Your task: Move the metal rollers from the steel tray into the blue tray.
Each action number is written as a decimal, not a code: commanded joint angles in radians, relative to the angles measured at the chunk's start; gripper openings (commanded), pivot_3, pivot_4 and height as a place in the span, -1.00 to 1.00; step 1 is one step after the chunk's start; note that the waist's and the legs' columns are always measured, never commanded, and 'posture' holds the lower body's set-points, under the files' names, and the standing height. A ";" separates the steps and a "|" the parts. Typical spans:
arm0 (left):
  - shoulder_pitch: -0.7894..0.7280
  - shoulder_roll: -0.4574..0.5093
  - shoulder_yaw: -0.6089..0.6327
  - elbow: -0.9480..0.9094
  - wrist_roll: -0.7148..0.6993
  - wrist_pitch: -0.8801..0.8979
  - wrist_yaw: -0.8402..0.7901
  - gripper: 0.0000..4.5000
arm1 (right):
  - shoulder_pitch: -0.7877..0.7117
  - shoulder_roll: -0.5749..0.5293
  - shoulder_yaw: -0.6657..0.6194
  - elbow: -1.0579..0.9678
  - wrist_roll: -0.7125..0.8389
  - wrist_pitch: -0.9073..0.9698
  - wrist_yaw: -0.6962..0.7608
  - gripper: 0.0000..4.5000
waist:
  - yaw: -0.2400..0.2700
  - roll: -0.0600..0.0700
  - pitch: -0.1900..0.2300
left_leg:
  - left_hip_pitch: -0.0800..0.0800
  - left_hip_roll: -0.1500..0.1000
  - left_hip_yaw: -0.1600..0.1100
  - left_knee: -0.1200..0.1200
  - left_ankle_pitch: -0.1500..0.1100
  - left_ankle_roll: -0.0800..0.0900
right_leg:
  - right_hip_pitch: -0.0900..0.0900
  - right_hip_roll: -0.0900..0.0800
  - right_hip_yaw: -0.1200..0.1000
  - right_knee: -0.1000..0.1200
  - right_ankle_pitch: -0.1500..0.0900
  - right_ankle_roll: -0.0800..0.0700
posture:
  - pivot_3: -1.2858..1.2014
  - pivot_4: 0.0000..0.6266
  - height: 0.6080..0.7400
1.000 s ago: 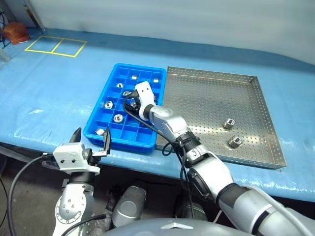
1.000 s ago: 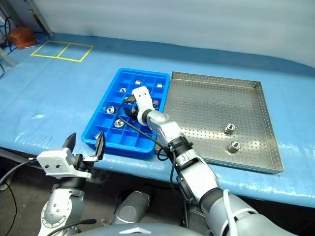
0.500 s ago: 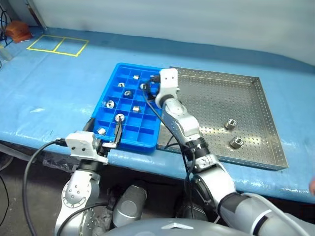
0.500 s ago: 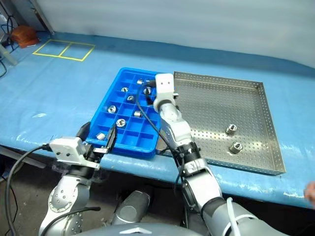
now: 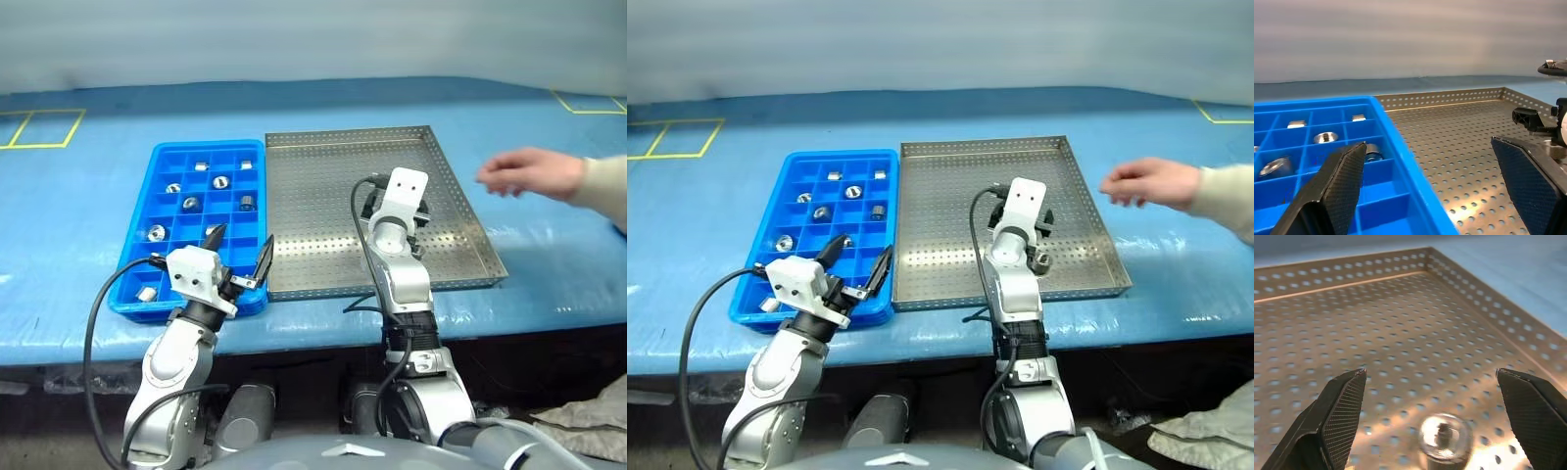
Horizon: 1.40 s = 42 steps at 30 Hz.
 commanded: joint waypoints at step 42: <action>0.002 -0.013 -0.025 0.010 -0.001 -0.012 0.012 1.00 | 0.019 0.038 0.048 -0.056 -0.002 0.062 0.096 0.99 | -0.032 0.001 0.000 | 0.008 0.000 -0.002 0.001 0.001 0.002 | 0.008 0.000 -0.001 -0.001 0.000 0.000 | 0.21 -0.52 1.00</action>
